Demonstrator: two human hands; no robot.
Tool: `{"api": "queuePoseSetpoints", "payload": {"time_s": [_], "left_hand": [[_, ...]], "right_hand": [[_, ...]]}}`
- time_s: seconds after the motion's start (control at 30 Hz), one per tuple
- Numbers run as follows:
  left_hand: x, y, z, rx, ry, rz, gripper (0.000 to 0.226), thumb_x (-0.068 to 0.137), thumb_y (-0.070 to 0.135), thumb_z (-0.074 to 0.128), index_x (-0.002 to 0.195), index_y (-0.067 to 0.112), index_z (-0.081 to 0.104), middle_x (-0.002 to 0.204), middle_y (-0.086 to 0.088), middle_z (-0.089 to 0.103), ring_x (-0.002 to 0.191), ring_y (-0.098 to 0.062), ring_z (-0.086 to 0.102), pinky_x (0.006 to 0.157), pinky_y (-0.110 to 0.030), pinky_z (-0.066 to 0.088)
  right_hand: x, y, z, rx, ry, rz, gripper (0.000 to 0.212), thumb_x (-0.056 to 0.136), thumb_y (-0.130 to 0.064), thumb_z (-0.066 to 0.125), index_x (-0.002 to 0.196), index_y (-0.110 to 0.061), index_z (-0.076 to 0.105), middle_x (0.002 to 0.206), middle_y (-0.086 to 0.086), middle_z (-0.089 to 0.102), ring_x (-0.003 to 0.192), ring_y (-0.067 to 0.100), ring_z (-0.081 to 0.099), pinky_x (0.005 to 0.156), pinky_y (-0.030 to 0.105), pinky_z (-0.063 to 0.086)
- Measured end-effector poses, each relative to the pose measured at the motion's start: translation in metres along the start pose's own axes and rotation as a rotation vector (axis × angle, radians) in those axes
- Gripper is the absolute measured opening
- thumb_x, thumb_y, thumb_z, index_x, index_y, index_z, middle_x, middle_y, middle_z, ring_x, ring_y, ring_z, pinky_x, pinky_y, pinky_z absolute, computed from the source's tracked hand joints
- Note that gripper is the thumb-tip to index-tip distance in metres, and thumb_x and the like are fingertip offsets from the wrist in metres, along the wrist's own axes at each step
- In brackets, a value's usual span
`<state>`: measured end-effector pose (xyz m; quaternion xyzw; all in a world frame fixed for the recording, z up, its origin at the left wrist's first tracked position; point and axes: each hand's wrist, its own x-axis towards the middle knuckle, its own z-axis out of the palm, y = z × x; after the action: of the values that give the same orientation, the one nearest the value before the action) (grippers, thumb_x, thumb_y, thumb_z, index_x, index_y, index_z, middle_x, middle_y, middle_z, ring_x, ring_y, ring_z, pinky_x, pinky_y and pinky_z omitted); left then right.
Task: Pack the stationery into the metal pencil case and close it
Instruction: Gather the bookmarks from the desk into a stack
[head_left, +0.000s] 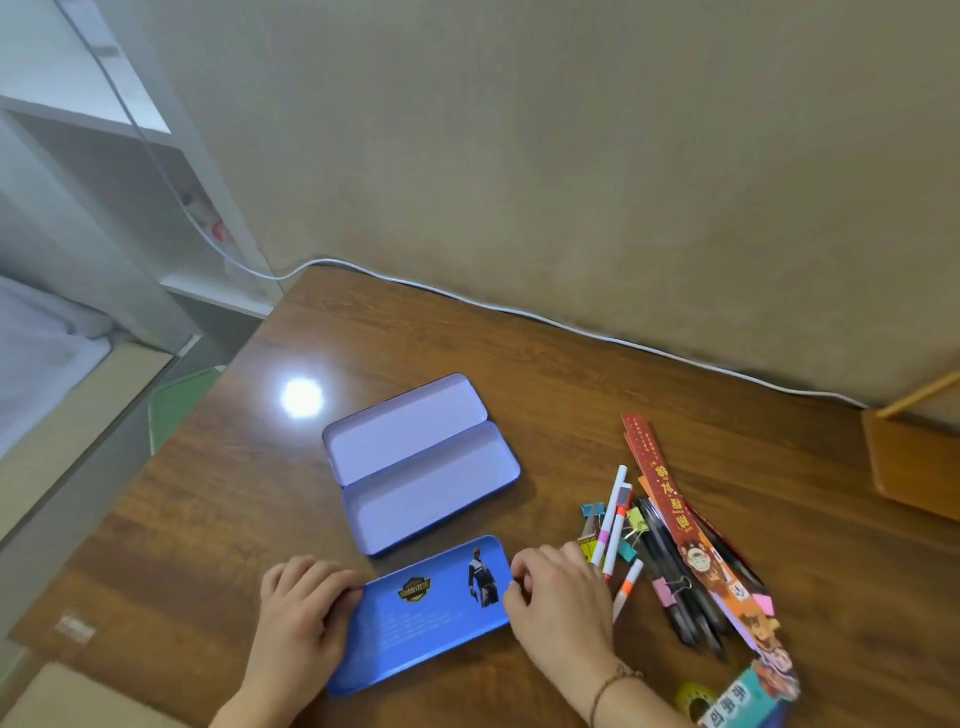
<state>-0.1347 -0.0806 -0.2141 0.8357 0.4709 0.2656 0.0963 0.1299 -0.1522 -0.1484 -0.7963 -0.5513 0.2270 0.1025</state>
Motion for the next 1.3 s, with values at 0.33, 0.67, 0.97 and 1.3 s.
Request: {"api": "queuePoseSetpoints", "payload": {"time_s": [0.33,0.67,0.97,1.3], "left_hand": [[-0.002,0.048,0.009,0.016,0.167,-0.167,0.02,0.079,0.036,0.06,0.084,0.021,0.073,0.092,-0.004,0.066,0.088,-0.03,0.056,0.079,-0.042,0.038],[0.117,0.226,0.099,-0.46,0.294,0.1,0.016,0.085,0.019,0.061,0.097,0.019,0.072,0.101,0.002,0.066,0.103,-0.018,0.05,0.085,-0.038,0.044],[0.115,0.248,0.134,-0.002,-0.039,0.615,0.059,0.089,0.054,0.057,0.142,0.035,0.039,0.146,0.01,0.048,0.143,-0.022,0.032,0.12,-0.056,0.012],[0.066,0.24,0.086,-0.655,-0.163,0.287,0.016,0.1,0.019,0.051,0.085,0.015,0.058,0.056,0.005,0.055,0.048,-0.022,0.053,0.052,-0.037,0.046]], "right_hand": [[-0.008,0.091,-0.036,0.14,0.449,0.276,0.007,0.088,-0.033,0.062,0.094,-0.032,0.067,0.086,-0.015,0.061,0.086,0.01,0.049,0.059,0.027,0.045],[-0.006,0.156,-0.034,-0.166,0.384,0.543,0.044,0.083,-0.068,0.048,0.115,-0.039,0.056,0.12,-0.013,0.055,0.109,0.013,0.047,0.078,0.027,0.046],[-0.033,0.182,-0.039,0.254,0.796,0.083,0.005,0.086,-0.036,0.064,0.084,-0.037,0.059,0.089,-0.015,0.063,0.091,0.006,0.058,0.073,0.032,0.054],[-0.109,0.204,-0.05,0.375,1.052,-0.139,0.017,0.087,-0.042,0.061,0.092,-0.026,0.063,0.087,-0.005,0.067,0.077,0.006,0.059,0.064,0.022,0.049]]}}
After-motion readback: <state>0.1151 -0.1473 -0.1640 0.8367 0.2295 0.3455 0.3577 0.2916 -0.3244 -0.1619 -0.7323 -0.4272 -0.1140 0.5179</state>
